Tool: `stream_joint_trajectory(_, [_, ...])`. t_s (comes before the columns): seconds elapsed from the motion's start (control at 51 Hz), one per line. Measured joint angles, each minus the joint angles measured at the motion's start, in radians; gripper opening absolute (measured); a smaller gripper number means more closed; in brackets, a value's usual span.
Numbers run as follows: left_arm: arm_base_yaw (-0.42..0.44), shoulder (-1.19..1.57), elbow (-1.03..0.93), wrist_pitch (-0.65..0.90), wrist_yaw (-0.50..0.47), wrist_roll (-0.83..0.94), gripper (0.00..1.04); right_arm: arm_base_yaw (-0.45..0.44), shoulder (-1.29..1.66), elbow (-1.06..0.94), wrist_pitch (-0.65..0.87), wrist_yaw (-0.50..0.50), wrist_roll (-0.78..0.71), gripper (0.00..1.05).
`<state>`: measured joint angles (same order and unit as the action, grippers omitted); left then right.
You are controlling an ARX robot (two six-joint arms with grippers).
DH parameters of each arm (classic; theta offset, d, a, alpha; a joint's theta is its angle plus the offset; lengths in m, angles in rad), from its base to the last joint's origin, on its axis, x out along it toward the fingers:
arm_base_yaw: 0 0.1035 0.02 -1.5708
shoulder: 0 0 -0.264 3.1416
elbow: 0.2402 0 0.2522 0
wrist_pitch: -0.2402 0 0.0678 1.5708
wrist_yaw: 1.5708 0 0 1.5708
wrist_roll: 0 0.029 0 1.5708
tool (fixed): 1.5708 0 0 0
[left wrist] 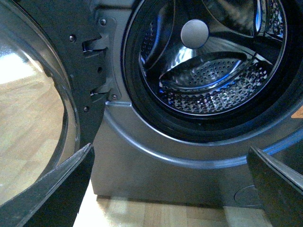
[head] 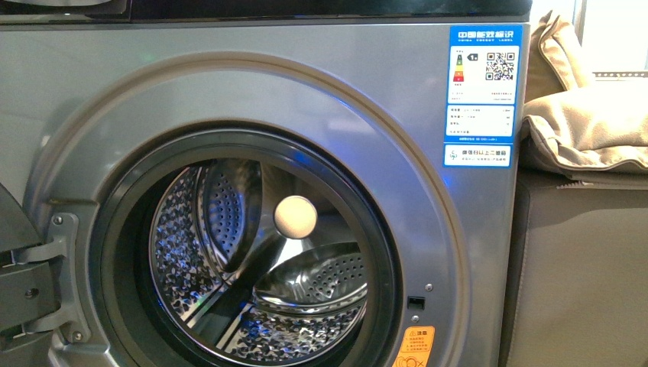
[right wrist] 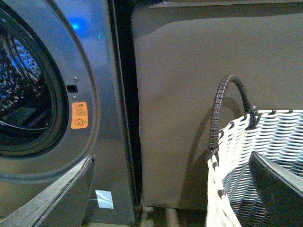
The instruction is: Put clothes into washing machine
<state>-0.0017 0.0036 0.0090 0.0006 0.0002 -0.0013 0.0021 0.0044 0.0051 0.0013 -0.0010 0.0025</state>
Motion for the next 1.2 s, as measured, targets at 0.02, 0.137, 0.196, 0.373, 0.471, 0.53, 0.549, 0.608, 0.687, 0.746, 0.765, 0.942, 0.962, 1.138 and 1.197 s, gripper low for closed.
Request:
stream_joint_trajectory(0.02, [0.0, 0.0, 0.0, 0.0, 0.0, 0.0, 0.98, 0.0, 0.0, 0.0, 0.0, 0.0, 0.0, 0.97])
stream_joint_trajectory(0.137, [0.0, 0.0, 0.0, 0.0, 0.0, 0.0, 0.98, 0.0, 0.0, 0.0, 0.0, 0.0, 0.0, 0.97])
stream_joint_trajectory(0.196, [0.0, 0.0, 0.0, 0.0, 0.0, 0.0, 0.98, 0.0, 0.0, 0.0, 0.0, 0.0, 0.0, 0.97])
stream_joint_trajectory(0.373, [0.0, 0.0, 0.0, 0.0, 0.0, 0.0, 0.98, 0.0, 0.0, 0.0, 0.0, 0.0, 0.0, 0.97])
stream_joint_trajectory(0.471, [0.0, 0.0, 0.0, 0.0, 0.0, 0.0, 0.98, 0.0, 0.0, 0.0, 0.0, 0.0, 0.0, 0.97])
stream_joint_trajectory(0.53, [0.0, 0.0, 0.0, 0.0, 0.0, 0.0, 0.98, 0.0, 0.0, 0.0, 0.0, 0.0, 0.0, 0.97])
stream_joint_trajectory(0.549, [0.0, 0.0, 0.0, 0.0, 0.0, 0.0, 0.98, 0.0, 0.0, 0.0, 0.0, 0.0, 0.0, 0.97])
stream_joint_trajectory(0.608, [0.0, 0.0, 0.0, 0.0, 0.0, 0.0, 0.98, 0.0, 0.0, 0.0, 0.0, 0.0, 0.0, 0.97])
stream_joint_trajectory(0.687, [0.0, 0.0, 0.0, 0.0, 0.0, 0.0, 0.98, 0.0, 0.0, 0.0, 0.0, 0.0, 0.0, 0.97])
stream_joint_trajectory(0.746, [0.0, 0.0, 0.0, 0.0, 0.0, 0.0, 0.98, 0.0, 0.0, 0.0, 0.0, 0.0, 0.0, 0.97])
stream_joint_trajectory(0.765, [0.0, 0.0, 0.0, 0.0, 0.0, 0.0, 0.98, 0.0, 0.0, 0.0, 0.0, 0.0, 0.0, 0.97])
stream_joint_trajectory(0.942, [0.0, 0.0, 0.0, 0.0, 0.0, 0.0, 0.98, 0.0, 0.0, 0.0, 0.0, 0.0, 0.0, 0.97])
stream_joint_trajectory(0.962, [0.0, 0.0, 0.0, 0.0, 0.0, 0.0, 0.98, 0.0, 0.0, 0.0, 0.0, 0.0, 0.0, 0.97])
stream_joint_trajectory(1.138, [0.0, 0.0, 0.0, 0.0, 0.0, 0.0, 0.98, -0.043, -0.003, -0.004, 0.136, -0.097, 0.01, 0.97])
stream_joint_trajectory(1.197, [0.0, 0.0, 0.0, 0.0, 0.0, 0.0, 0.98, -0.093, 0.001, -0.003, 0.242, -0.16, 0.019, 0.97])
